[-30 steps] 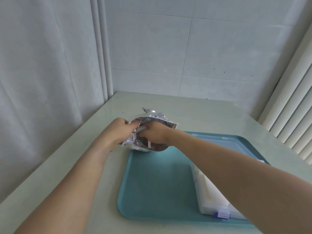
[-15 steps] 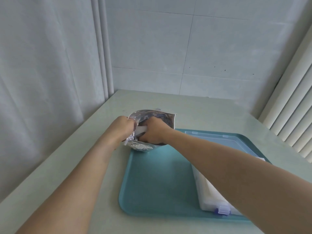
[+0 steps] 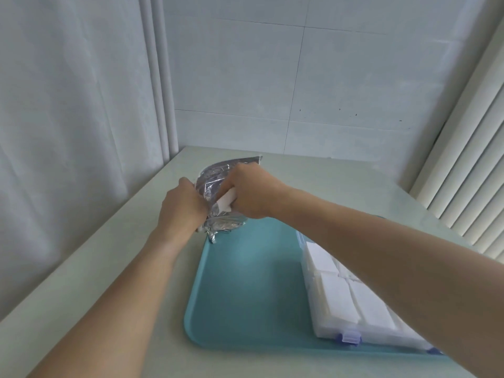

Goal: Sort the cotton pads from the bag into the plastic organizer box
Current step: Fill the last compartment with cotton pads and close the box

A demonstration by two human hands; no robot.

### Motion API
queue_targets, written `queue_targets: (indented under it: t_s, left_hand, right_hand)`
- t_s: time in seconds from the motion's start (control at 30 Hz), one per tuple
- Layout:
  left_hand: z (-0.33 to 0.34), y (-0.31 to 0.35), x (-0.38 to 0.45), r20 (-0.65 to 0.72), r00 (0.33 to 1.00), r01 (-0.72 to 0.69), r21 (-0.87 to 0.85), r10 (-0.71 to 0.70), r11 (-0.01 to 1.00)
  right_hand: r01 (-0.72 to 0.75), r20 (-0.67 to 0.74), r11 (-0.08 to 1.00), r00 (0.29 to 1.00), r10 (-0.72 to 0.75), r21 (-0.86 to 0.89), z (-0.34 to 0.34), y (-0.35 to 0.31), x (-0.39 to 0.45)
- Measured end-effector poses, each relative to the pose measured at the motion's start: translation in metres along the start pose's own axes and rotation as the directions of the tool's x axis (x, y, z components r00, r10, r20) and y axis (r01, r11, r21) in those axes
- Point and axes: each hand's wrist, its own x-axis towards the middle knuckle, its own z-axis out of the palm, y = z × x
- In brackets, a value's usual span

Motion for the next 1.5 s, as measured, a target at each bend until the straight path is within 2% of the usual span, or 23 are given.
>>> queue_targets:
  t_s: [0.13, 0.23, 0.33, 0.43, 0.5, 0.6, 0.63, 0.7, 0.77, 0.87, 0.93, 1.0, 1.07, 1.13, 1.23, 1.3, 1.37, 1.43, 1.47, 1.5]
  left_hand:
    - [0.0, -0.003, 0.0, -0.075, 0.994, -0.076, -0.005, 0.075, 0.997]
    - [0.001, 0.005, -0.009, -0.144, 0.979, -0.151, -0.034, 0.145, 0.988]
    - [0.006, 0.025, -0.024, -0.131, 0.97, -0.216, -0.059, 0.207, 0.975]
    - [0.019, 0.045, -0.039, -0.053, 0.944, -0.331, -0.133, 0.326, 0.934]
    - [0.032, 0.054, -0.042, 0.024, 0.91, -0.411, -0.088, 0.415, 0.907]
    - [0.046, 0.061, -0.038, 0.247, 0.851, -0.504, 0.141, 0.463, 0.852]
    - [0.046, 0.062, -0.036, 0.329, 0.824, -0.531, 0.163, 0.462, 0.832]
    - [0.045, 0.066, -0.027, 0.46, 0.763, -0.543, 0.079, 0.453, 0.836]
    - [0.045, 0.068, -0.016, 0.405, 0.755, -0.572, 0.023, 0.515, 0.82]
    - [0.041, 0.076, -0.002, 0.113, 0.782, -0.621, 0.054, 0.614, 0.782]
    - [0.032, 0.083, 0.006, -0.055, 0.782, -0.618, 0.057, 0.621, 0.784]
    - [0.021, 0.089, 0.012, -0.205, 0.754, -0.623, 0.081, 0.624, 0.778]
    - [0.013, 0.09, 0.014, -0.286, 0.728, -0.616, 0.127, 0.623, 0.778]
    - [0.015, 0.088, 0.014, -0.209, 0.761, -0.586, 0.188, 0.615, 0.789]
    - [0.025, 0.077, 0.012, 0.115, 0.865, -0.501, 0.244, 0.488, 0.831]
    - [0.028, 0.072, 0.01, 0.249, 0.883, -0.457, 0.256, 0.399, 0.852]
    - [0.028, 0.078, 0.003, 0.199, 0.861, -0.504, 0.207, 0.468, 0.839]
    - [0.03, 0.093, -0.013, 0.042, 0.781, -0.624, 0.032, 0.623, 0.781]
    - [0.032, 0.102, -0.022, -0.005, 0.746, -0.664, -0.072, 0.666, 0.744]
    - [0.035, 0.11, -0.03, 0.011, 0.731, -0.673, -0.16, 0.683, 0.723]
  right_hand:
    - [-0.087, -0.12, 0.971, 0.986, 0.116, 0.224, -0.011, 0.015, -0.006]
    - [-0.124, -0.183, 0.848, 0.951, 0.25, 0.516, -0.013, 0.038, -0.012]
    - [-0.195, -0.143, 0.752, 0.922, 0.359, 0.629, -0.017, 0.063, -0.023]
    - [-0.302, -0.072, 0.654, 0.874, 0.48, 0.694, -0.016, 0.093, -0.03]
    - [-0.369, -0.028, 0.621, 0.845, 0.534, 0.692, -0.014, 0.111, -0.035]
    - [-0.416, 0.026, 0.555, 0.816, 0.578, 0.72, -0.018, 0.135, -0.046]
    - [-0.417, 0.04, 0.535, 0.814, 0.579, 0.735, -0.02, 0.14, -0.05]
    - [-0.407, 0.053, 0.508, 0.817, 0.575, 0.759, -0.025, 0.149, -0.059]
    - [-0.388, 0.062, 0.493, 0.829, 0.555, 0.778, -0.029, 0.151, -0.065]
    - [-0.324, 0.056, 0.449, 0.856, 0.514, 0.833, -0.031, 0.153, -0.066]
    - [-0.27, 0.057, 0.384, 0.874, 0.483, 0.883, -0.032, 0.148, -0.065]
    - [-0.22, 0.058, 0.325, 0.895, 0.442, 0.92, -0.032, 0.144, -0.061]
    - [-0.204, 0.057, 0.312, 0.905, 0.421, 0.928, -0.031, 0.14, -0.056]
    - [-0.213, 0.053, 0.346, 0.906, 0.419, 0.914, -0.029, 0.138, -0.052]
    - [-0.279, 0.104, 0.365, 0.896, 0.432, 0.888, -0.023, 0.138, -0.051]
    - [-0.308, 0.121, 0.359, 0.881, 0.458, 0.881, -0.021, 0.138, -0.053]
    - [-0.305, 0.095, 0.358, 0.861, 0.499, 0.882, -0.019, 0.144, -0.055]
    - [-0.293, 0.079, 0.349, 0.853, 0.516, 0.89, -0.02, 0.148, -0.058]
    - [-0.295, 0.076, 0.353, 0.851, 0.519, 0.888, -0.022, 0.148, -0.061]
    - [-0.301, 0.083, 0.357, 0.854, 0.513, 0.884, -0.024, 0.147, -0.064]
